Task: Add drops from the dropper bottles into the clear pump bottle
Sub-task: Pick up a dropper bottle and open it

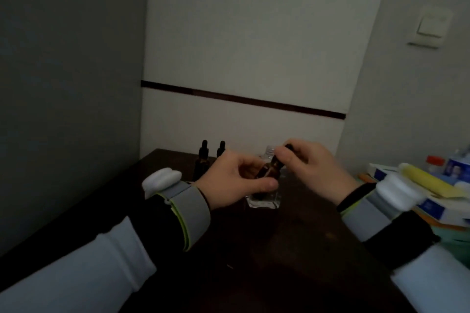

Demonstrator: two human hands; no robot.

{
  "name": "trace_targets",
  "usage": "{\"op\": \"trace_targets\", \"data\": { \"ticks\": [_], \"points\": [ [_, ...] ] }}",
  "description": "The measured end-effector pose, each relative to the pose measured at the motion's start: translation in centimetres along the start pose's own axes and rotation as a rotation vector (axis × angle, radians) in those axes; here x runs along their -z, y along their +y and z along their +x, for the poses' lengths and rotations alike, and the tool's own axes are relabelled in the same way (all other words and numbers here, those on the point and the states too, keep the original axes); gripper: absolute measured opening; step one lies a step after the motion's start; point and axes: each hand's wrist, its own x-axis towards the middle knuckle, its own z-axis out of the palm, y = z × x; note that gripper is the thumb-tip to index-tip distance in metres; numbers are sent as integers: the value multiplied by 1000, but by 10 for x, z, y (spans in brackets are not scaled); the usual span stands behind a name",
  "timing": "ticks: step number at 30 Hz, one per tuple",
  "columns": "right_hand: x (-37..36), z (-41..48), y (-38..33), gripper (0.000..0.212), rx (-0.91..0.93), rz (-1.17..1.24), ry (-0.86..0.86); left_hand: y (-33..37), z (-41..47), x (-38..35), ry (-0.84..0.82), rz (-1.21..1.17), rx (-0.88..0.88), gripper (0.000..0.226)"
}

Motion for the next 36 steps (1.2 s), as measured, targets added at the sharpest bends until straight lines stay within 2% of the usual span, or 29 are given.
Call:
{"op": "trace_targets", "data": {
  "ticks": [3,8,11,13,15,17,20,21,25,29,32,34,36],
  "points": [
    [-1,-2,2,30,47,66,-42,-3,-1,-1,-42,-113,36,21],
    [4,-9,3,9,27,417,-198,-5,-4,-1,-197,-342,196,28],
    [1,-11,6,27,-60,476,-150,-8,-3,-6,-165,-305,165,38],
    [-1,-12,10,30,-88,477,-97,-8,-4,-10,-166,-239,158,39],
    [2,-12,11,31,-94,603,-98,-7,-5,-10,-150,-222,152,39],
    [5,-13,12,43,-87,714,-67,-7,-4,-10,-110,-239,137,36],
    [0,-14,11,59,-96,617,-77,-7,-4,-10,-86,-208,118,33],
    [-1,-14,10,58,-93,572,-83,-7,-4,-11,-92,-191,110,33],
    [1,-14,13,34,-99,655,41,-6,-6,-12,-92,-185,118,23],
    [-7,-17,11,35,-105,560,-62,-8,-5,-13,-122,-186,122,27],
    [-1,-15,13,27,-164,607,35,-12,-4,-12,-106,-140,167,33],
    [1,-16,12,30,-195,642,0,-13,-4,-11,-114,-153,174,33],
    [-4,-19,8,26,-153,633,-108,-10,-5,-13,-153,-166,157,28]
  ]
}}
